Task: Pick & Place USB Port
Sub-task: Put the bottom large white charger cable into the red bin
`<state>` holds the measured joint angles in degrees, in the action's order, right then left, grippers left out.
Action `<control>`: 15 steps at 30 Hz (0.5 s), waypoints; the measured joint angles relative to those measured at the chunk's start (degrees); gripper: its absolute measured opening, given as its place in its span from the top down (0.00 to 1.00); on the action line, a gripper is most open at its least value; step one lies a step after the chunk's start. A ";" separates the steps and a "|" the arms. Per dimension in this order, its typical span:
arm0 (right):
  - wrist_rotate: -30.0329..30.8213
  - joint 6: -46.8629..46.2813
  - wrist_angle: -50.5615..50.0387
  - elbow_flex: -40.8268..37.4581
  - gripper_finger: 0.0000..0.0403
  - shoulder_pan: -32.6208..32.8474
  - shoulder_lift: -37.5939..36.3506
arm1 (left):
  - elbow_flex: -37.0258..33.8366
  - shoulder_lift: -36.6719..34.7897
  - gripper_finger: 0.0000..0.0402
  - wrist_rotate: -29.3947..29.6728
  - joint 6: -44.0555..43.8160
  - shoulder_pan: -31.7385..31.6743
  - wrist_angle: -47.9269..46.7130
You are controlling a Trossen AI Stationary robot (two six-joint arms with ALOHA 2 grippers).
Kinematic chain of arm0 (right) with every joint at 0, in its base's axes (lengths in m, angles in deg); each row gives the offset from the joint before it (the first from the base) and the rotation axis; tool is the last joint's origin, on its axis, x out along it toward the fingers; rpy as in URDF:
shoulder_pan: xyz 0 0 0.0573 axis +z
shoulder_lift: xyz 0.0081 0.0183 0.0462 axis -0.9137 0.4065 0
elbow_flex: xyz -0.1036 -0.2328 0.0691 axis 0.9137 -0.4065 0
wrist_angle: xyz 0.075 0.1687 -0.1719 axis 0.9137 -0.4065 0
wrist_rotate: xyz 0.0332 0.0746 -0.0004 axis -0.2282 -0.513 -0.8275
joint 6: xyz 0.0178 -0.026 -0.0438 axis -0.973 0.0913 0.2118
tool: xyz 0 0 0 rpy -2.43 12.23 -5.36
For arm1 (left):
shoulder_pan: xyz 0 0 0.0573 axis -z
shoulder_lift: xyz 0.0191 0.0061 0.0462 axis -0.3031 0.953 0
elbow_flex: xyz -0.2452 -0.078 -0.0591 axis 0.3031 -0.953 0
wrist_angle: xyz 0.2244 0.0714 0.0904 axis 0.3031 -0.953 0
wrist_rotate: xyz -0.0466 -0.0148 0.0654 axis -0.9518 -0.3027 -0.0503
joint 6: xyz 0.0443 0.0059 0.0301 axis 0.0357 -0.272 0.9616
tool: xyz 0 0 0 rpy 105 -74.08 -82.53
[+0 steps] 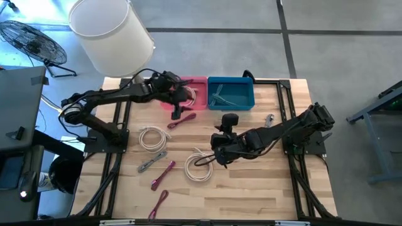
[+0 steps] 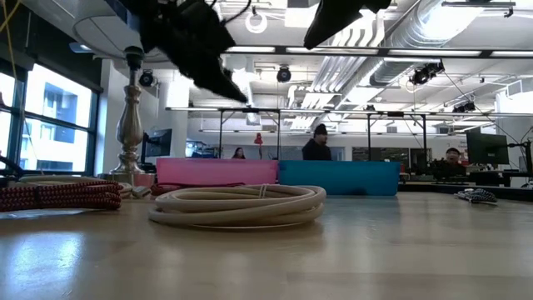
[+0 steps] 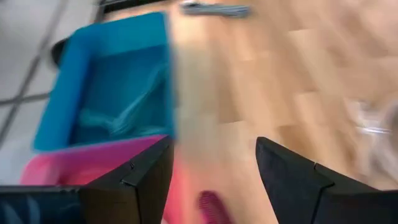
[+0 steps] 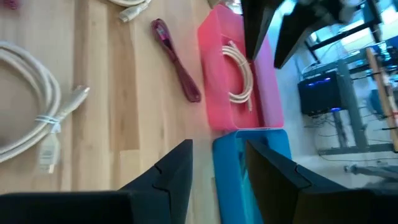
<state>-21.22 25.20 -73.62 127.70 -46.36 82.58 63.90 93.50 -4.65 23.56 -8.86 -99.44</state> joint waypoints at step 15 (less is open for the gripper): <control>0.35 -9.76 -11.21 -0.03 0.65 2.96 0.00 | 6.87 -1.79 0.45 3.27 -5.51 20.41 -29.08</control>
<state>-20.87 15.44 -84.83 127.66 -43.40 82.58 70.78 91.71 -1.38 18.04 11.55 -128.52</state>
